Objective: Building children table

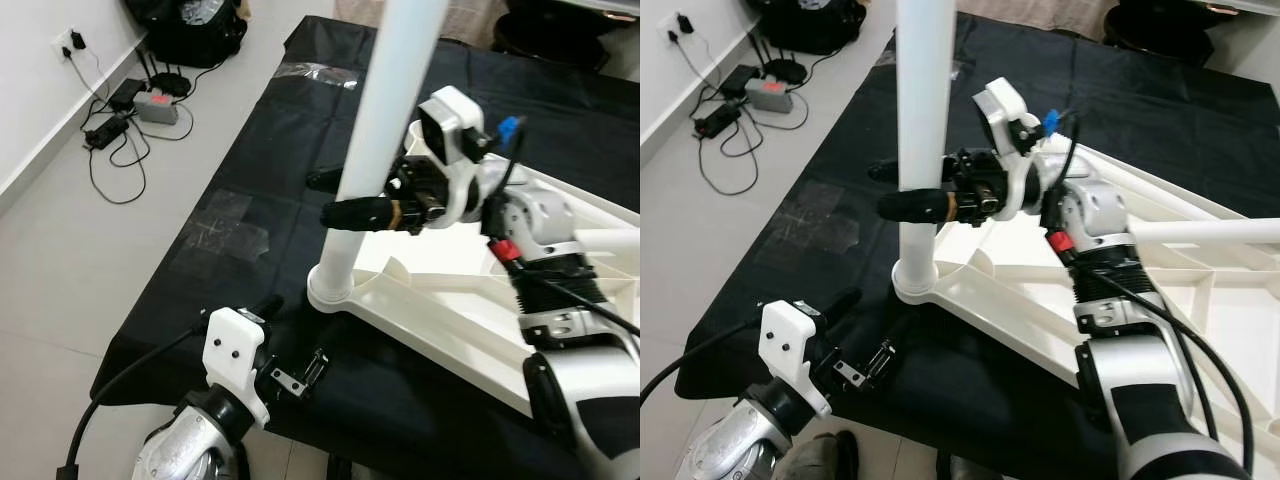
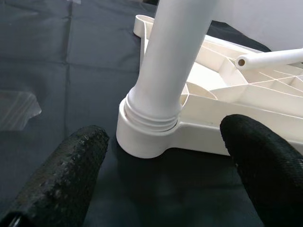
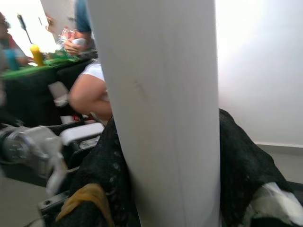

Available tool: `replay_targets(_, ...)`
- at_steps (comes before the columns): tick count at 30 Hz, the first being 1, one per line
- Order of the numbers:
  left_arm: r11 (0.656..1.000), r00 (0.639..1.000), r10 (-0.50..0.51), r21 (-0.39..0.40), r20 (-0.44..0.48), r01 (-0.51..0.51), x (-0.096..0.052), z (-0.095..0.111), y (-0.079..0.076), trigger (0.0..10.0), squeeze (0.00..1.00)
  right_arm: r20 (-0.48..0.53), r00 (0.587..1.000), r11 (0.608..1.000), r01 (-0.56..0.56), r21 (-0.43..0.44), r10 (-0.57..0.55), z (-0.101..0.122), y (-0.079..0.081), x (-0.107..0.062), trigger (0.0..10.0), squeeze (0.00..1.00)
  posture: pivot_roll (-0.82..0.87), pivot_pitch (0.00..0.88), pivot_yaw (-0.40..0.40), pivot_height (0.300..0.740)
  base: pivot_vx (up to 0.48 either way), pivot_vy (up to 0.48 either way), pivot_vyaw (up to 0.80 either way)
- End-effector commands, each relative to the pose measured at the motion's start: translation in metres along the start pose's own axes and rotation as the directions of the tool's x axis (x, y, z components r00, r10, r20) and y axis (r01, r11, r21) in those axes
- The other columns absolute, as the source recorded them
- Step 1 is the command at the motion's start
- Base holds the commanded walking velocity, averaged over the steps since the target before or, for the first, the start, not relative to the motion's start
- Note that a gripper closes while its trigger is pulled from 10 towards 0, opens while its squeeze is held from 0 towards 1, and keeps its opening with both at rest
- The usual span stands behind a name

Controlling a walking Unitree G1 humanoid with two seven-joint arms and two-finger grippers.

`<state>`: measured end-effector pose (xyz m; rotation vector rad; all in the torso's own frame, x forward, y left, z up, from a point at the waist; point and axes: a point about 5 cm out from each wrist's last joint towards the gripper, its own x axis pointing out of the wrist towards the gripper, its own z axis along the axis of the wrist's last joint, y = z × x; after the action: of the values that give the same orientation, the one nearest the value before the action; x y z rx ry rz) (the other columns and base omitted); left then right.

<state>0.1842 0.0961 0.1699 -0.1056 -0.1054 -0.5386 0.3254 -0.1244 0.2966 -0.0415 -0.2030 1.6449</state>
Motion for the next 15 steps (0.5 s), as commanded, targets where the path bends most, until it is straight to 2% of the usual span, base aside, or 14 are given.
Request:
replay_targets(1,1.000,1.000,-0.004,-0.010,-0.019,0.004,-0.002,-0.002,-0.001,10.0,0.00,-0.039,0.984,0.983,0.177,0.042,-0.175,-0.013,-0.004,-0.010,0.0,0.00,0.04,0.251,-0.108,0.740,0.000,0.000,0.00)
replay_targets(3,1.000,1.000,0.001,-0.008,-0.019,-0.001,0.001,-0.004,0.001,10.0,0.00,-0.062,0.899,0.901,0.435,-0.006,-0.434,-0.028,0.002,-0.010,0.0,0.00,0.03,0.237,-0.112,0.740,0.000,0.000,0.00)
replay_targets(4,1.000,1.000,0.002,-0.007,-0.020,-0.002,0.003,-0.005,0.003,10.0,0.00,-0.076,0.835,0.837,0.547,0.015,-0.545,-0.036,0.008,-0.011,0.0,0.00,0.01,0.217,-0.110,0.740,0.000,0.000,0.00)
replay_targets(5,1.000,1.000,0.003,-0.007,-0.021,-0.003,0.004,-0.006,0.004,10.0,0.00,-0.088,0.795,0.796,0.604,0.032,-0.600,-0.041,0.012,-0.012,0.0,0.00,0.01,0.217,-0.110,0.740,0.000,0.000,0.00)
replay_targets(6,1.000,1.000,0.003,-0.007,-0.021,-0.003,0.004,-0.006,0.004,10.0,0.00,-0.088,0.795,0.796,0.604,0.032,-0.600,-0.041,0.012,-0.012,0.0,0.00,0.01,0.217,-0.110,0.740,0.000,0.000,0.00)
replay_targets(7,1.000,1.000,0.002,-0.005,-0.021,-0.002,0.007,-0.008,0.007,10.0,0.00,-0.120,0.643,0.646,0.763,0.015,-0.756,-0.048,0.013,-0.023,0.0,0.00,-0.02,0.185,-0.105,0.740,0.000,0.000,0.00)
replay_targets(8,1.000,1.000,0.002,-0.005,-0.021,-0.002,0.007,-0.008,0.007,10.0,0.00,-0.120,0.643,0.646,0.763,0.015,-0.756,-0.048,0.013,-0.023,0.0,0.00,-0.02,0.185,-0.105,0.740,0.000,0.000,0.00)
replay_targets(9,1.000,1.000,0.002,-0.004,-0.022,-0.002,0.010,-0.010,0.009,10.0,0.00,-0.140,0.510,0.516,0.857,-0.005,-0.849,-0.053,0.014,-0.034,0.0,0.00,-0.03,0.173,-0.103,0.740,0.000,0.000,0.00)
replay_targets(10,1.000,1.000,0.002,-0.004,-0.022,-0.002,0.010,-0.010,0.009,10.0,0.00,-0.140,0.510,0.516,0.857,-0.005,-0.849,-0.053,0.014,-0.034,0.0,0.00,-0.03,0.173,-0.103,0.740,0.000,0.000,0.00)
replay_targets(11,1.000,1.000,-0.003,-0.002,-0.021,0.003,0.015,-0.014,0.012,10.0,0.00,-0.160,0.109,0.119,0.991,-0.053,-0.981,-0.059,0.015,-0.084,0.0,0.00,-0.06,0.121,-0.102,0.740,0.000,0.000,0.00)
replay_targets(12,1.000,1.000,-0.003,-0.002,-0.021,0.003,0.015,-0.014,0.012,10.0,0.00,-0.160,0.109,0.119,0.991,-0.053,-0.981,-0.059,0.015,-0.084,0.0,0.00,-0.06,0.121,-0.102,0.740,0.000,0.000,0.00)
replay_targets(13,1.000,1.000,-0.005,-0.001,-0.025,0.005,0.022,-0.020,0.017,10.0,0.00,-0.180,-0.199,-0.186,0.979,-0.084,-0.963,-0.067,0.022,-0.131,0.0,0.00,-0.06,0.067,-0.111,0.740,0.000,0.000,0.00)
replay_targets(14,1.000,1.000,-0.005,0.001,-0.028,0.005,0.027,-0.025,0.019,10.0,0.00,-0.187,-0.363,-0.348,0.931,-0.108,-0.913,-0.071,0.028,-0.163,0.0,0.00,-0.06,0.067,-0.111,0.740,0.000,0.000,0.00)
replay_targets(15,1.000,1.000,-0.005,0.001,-0.028,0.005,0.027,-0.025,0.019,10.0,0.00,-0.187,-0.363,-0.348,0.931,-0.108,-0.913,-0.071,0.028,-0.163,0.0,0.00,-0.06,0.067,-0.111,0.740,0.000,0.000,0.00)
